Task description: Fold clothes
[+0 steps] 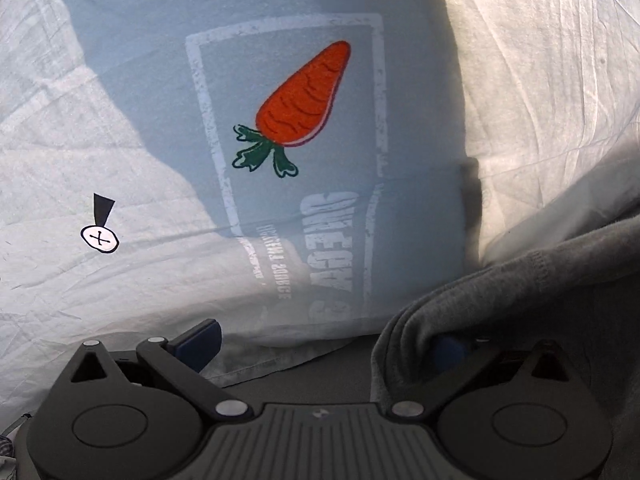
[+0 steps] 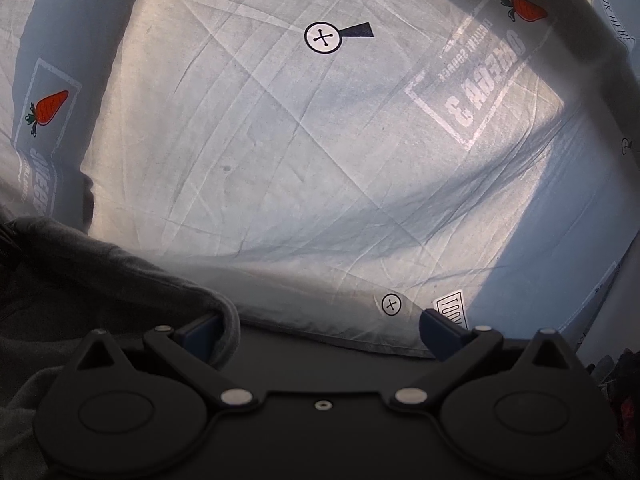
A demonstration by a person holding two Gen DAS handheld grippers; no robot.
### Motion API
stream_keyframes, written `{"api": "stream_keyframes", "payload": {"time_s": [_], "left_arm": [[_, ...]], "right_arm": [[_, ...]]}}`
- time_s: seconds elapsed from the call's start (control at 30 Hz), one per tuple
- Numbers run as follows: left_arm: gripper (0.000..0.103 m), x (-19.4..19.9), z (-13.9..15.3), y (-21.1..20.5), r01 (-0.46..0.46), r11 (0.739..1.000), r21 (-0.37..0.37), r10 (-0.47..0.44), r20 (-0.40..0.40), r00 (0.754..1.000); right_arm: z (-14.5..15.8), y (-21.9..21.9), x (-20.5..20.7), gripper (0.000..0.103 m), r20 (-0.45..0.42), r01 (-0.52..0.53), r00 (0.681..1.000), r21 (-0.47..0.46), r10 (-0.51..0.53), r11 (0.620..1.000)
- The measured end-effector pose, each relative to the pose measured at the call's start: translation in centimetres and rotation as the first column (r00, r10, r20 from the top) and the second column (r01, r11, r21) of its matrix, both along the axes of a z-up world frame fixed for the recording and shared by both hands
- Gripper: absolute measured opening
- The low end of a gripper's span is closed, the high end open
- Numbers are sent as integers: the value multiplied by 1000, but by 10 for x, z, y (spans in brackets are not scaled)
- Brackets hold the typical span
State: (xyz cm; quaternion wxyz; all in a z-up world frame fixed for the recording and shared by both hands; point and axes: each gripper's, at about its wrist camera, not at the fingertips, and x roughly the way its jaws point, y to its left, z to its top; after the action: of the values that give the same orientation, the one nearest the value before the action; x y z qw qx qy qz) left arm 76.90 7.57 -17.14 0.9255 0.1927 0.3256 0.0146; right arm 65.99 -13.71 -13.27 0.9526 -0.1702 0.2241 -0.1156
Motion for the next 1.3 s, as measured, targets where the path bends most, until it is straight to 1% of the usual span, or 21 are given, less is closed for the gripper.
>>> {"api": "stream_keyframes", "payload": {"time_s": [0.17, 0.3, 0.43, 0.6, 0.73, 0.83, 0.9, 1.0, 1.1, 1.17, 1.23, 1.3], "left_arm": [[103, -55, 48, 19, -16, 1000, 7, 15, 76, 997], [103, -105, 90, 26, -40, 999, 22, 37, 135, 990], [103, -163, 125, 33, -69, 998, -5, 69, 177, 982], [103, -224, 138, 34, -100, 994, -35, 105, 178, 978], [103, -273, 148, 35, -125, 990, -60, 134, 178, 975], [103, -297, 141, 35, -135, 988, -75, 145, 153, 978], [103, -306, 131, 34, -142, 986, -86, 151, 116, 982], [103, -309, 108, 32, -141, 986, -84, 145, 42, 989], [103, -302, 73, 27, -113, 991, -69, 108, -76, 991], [103, -298, 51, 25, -92, 993, -68, 81, -157, 984], [103, -296, 31, 25, -75, 994, -81, 54, -239, 970], [103, -298, 21, 26, -58, 994, -97, 27, -294, 955]], "right_arm": [[23, 1, -25, 103, 39, -25, 999, 2, 25, 1000], [49, 9, -56, 103, 82, -51, 995, -13, 52, 999], [70, 15, -95, 103, 114, -73, 991, -7, 73, 997], [87, 24, -150, 103, 142, -109, 983, -43, 114, 993], [90, 26, -185, 103, 140, -115, 983, -51, 121, 992], [86, 28, -204, 103, 125, -124, 983, -73, 132, 990], [79, 29, -211, 103, 105, -130, 985, -96, 139, 987], [65, 28, -213, 103, 66, -126, 989, -99, 133, 987], [42, 28, -207, 103, -1, -128, 992, -121, 129, 984], [26, 28, -202, 103, -59, -136, 990, -132, 129, 982], [11, 27, -202, 103, -118, -143, 985, -127, 128, 982], [1, 26, -205, 103, -168, -153, 977, -113, 133, 982]]}}
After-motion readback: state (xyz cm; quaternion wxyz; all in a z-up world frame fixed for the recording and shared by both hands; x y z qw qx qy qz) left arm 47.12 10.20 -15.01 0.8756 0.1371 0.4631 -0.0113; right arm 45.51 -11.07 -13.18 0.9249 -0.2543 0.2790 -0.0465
